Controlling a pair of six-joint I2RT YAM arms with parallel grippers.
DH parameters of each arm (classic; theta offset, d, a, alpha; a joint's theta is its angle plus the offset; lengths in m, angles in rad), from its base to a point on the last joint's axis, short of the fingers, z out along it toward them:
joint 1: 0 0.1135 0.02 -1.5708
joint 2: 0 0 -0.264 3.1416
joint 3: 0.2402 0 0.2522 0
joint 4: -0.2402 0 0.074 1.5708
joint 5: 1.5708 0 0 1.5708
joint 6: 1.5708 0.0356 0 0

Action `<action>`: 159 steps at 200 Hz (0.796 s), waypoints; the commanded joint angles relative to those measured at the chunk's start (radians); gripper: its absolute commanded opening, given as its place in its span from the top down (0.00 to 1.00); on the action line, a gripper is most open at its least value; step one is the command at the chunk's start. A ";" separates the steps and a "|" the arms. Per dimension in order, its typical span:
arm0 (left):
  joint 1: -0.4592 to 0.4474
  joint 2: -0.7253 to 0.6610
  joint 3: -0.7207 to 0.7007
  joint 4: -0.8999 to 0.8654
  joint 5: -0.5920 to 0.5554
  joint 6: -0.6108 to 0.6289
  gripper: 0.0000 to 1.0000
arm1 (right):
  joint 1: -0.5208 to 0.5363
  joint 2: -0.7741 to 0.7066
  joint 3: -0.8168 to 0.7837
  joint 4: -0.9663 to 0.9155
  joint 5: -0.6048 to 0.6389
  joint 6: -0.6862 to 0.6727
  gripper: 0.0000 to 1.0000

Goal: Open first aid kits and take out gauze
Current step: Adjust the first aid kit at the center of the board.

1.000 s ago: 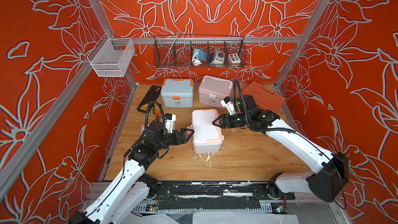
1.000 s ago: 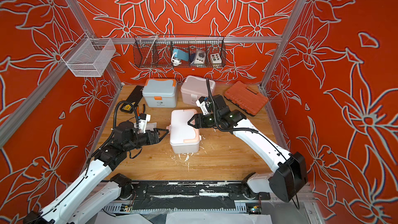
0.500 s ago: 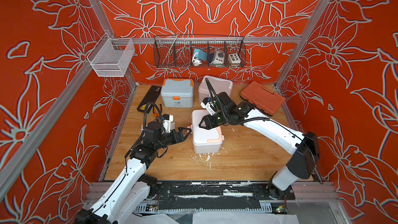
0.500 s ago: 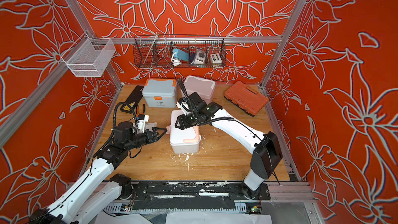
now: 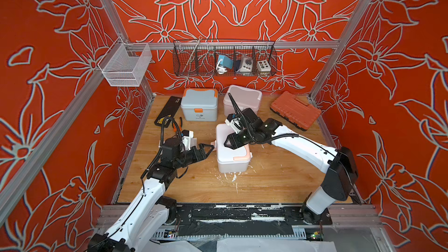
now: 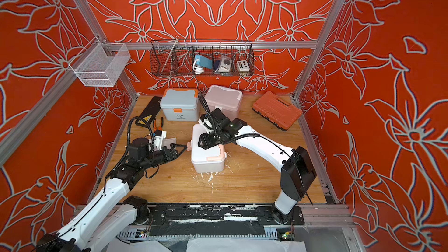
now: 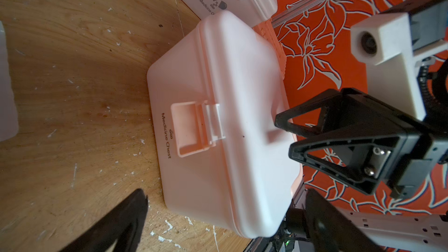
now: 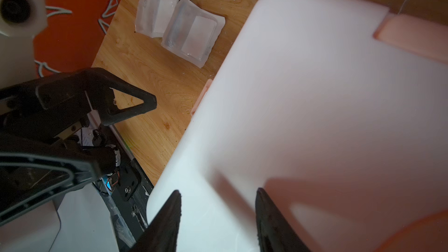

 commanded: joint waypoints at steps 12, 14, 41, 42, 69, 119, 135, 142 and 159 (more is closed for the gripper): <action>0.005 0.023 -0.023 0.068 0.073 -0.018 0.02 | 0.003 0.007 -0.053 -0.132 0.102 -0.008 0.48; 0.004 0.024 -0.026 0.072 0.077 -0.022 0.02 | 0.003 0.004 -0.053 -0.132 0.104 -0.008 0.48; -0.024 0.028 -0.050 0.117 0.092 -0.060 0.02 | 0.003 -0.039 -0.045 -0.142 0.136 -0.005 0.39; -0.027 0.028 -0.050 0.119 0.093 -0.061 0.02 | 0.003 -0.040 -0.044 -0.142 0.138 -0.005 0.39; -0.099 0.035 -0.063 0.158 0.054 -0.095 0.02 | 0.002 -0.089 -0.040 -0.143 0.163 0.005 0.34; -0.212 0.109 -0.062 0.250 0.005 -0.134 0.02 | -0.015 -0.143 -0.040 -0.133 0.173 0.013 0.31; -0.244 0.140 -0.049 0.272 -0.006 -0.138 0.02 | -0.023 -0.145 -0.038 -0.137 0.171 0.011 0.31; -0.259 0.152 -0.044 0.281 -0.012 -0.140 0.02 | -0.023 -0.146 -0.039 -0.138 0.169 0.011 0.31; -0.298 0.172 -0.040 0.309 -0.025 -0.150 0.02 | -0.028 -0.149 -0.039 -0.143 0.169 0.010 0.31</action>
